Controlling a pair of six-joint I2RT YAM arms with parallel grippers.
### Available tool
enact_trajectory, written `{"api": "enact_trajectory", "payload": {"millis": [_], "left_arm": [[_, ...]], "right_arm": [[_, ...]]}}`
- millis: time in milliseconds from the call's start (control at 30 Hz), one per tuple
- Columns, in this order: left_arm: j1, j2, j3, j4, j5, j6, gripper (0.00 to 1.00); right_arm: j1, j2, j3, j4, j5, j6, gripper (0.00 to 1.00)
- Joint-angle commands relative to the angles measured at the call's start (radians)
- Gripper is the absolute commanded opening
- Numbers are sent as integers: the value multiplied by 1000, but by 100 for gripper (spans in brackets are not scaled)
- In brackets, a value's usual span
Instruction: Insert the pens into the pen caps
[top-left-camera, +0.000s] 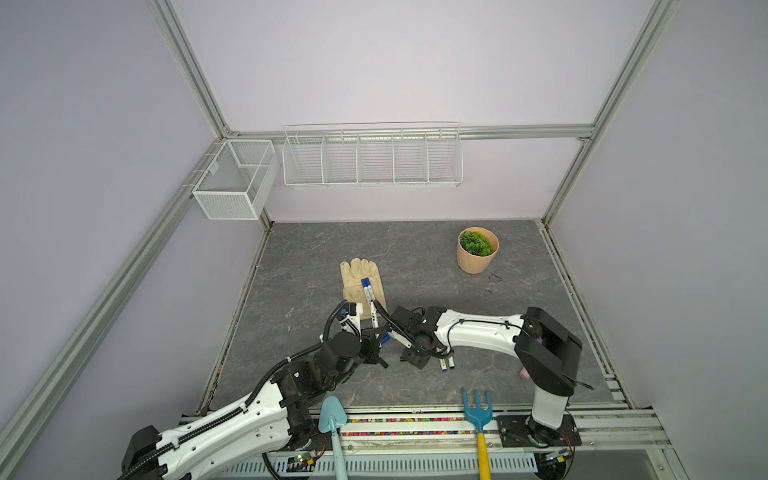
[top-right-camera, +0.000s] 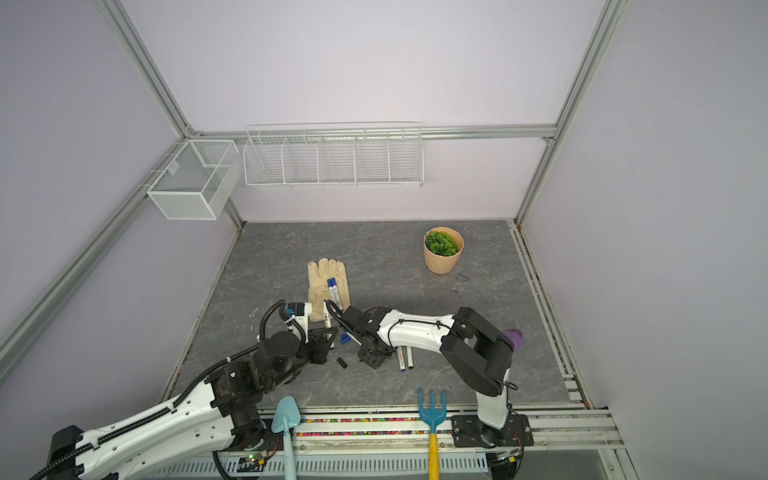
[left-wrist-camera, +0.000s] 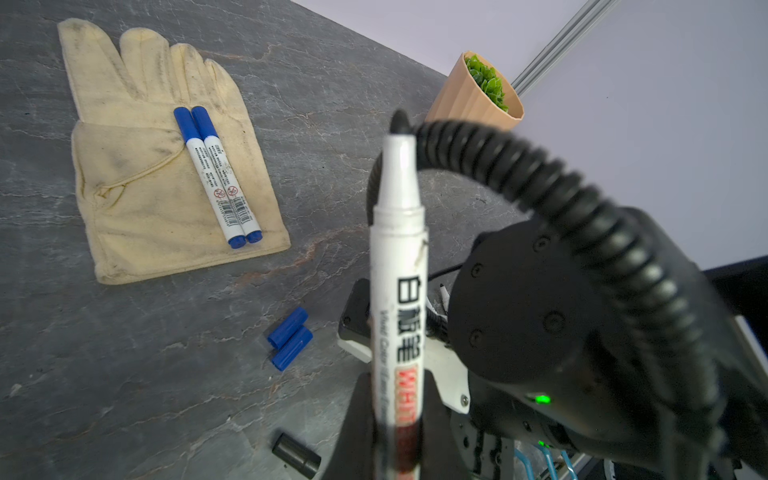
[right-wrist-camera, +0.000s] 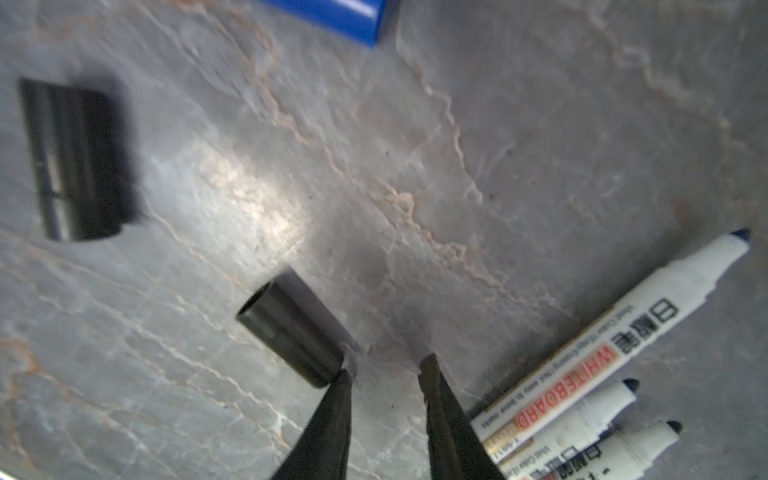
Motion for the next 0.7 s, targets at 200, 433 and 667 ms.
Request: {"api": "enact_trajectory", "payload": {"millis": [200,433,667], "left_arm": [[7,-48,-7,-8,-22,-7,0],[13,-52,-8,-7,-23,-3,0],[17,-47,-9,-13,-14,3,0]], "right_arm": [[-4,-168,-60,59,-159,-43,34],[7,-91,-67,5,-239,-59,34],[7,-32,-11,-53,-264,-83,35]]}}
